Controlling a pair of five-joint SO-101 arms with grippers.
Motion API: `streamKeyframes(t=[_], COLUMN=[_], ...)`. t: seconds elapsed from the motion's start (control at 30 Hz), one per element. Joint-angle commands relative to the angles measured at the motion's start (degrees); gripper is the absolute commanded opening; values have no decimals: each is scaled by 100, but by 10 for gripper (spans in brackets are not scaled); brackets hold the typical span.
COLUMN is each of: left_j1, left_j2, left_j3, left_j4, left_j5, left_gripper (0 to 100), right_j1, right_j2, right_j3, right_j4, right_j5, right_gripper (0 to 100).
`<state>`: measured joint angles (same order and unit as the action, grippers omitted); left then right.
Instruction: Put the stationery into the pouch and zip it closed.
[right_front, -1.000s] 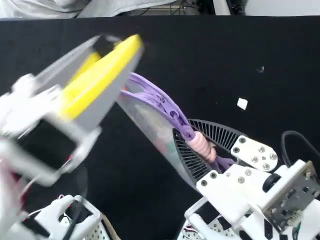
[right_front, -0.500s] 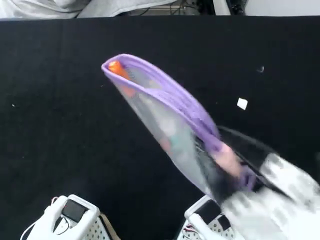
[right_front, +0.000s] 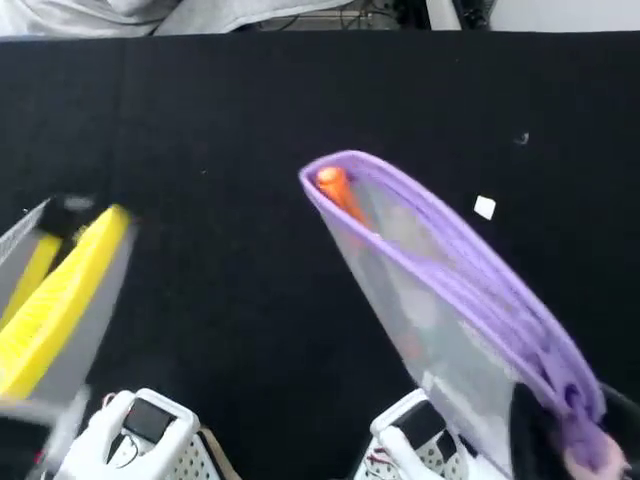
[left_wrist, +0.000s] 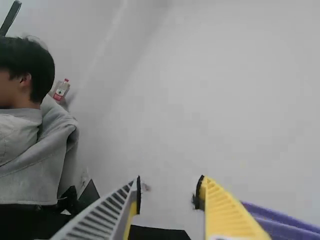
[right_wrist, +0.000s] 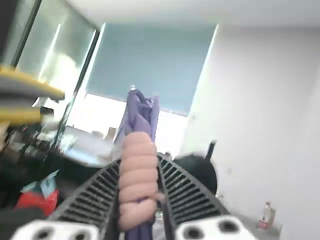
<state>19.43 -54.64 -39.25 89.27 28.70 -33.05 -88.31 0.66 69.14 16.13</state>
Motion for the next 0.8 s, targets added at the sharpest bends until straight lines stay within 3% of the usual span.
streamKeyframes(t=[0.0,0.17,0.3,0.53,0.67,0.77], left_j1=[-40,-101,-857,-2105,-2246,-2229], left_j2=[0,-9,18,-9,-9,-9], left_j3=[145,198,813,3468,4664,5095], left_j4=[-123,-62,-229,-1881,-2690,-3130], left_j5=[-35,-35,-18,202,598,607], left_gripper=[209,209,209,209,209,209], right_j1=[387,527,527,536,563,545], right_j2=[-22,-831,-743,-980,-796,-1051], right_j3=[1200,1059,1490,1684,2255,1886], right_j4=[-633,-844,-958,-1257,-1521,-1327], right_j5=[114,114,105,105,141,114], right_gripper=[11,11,11,11,11,11])
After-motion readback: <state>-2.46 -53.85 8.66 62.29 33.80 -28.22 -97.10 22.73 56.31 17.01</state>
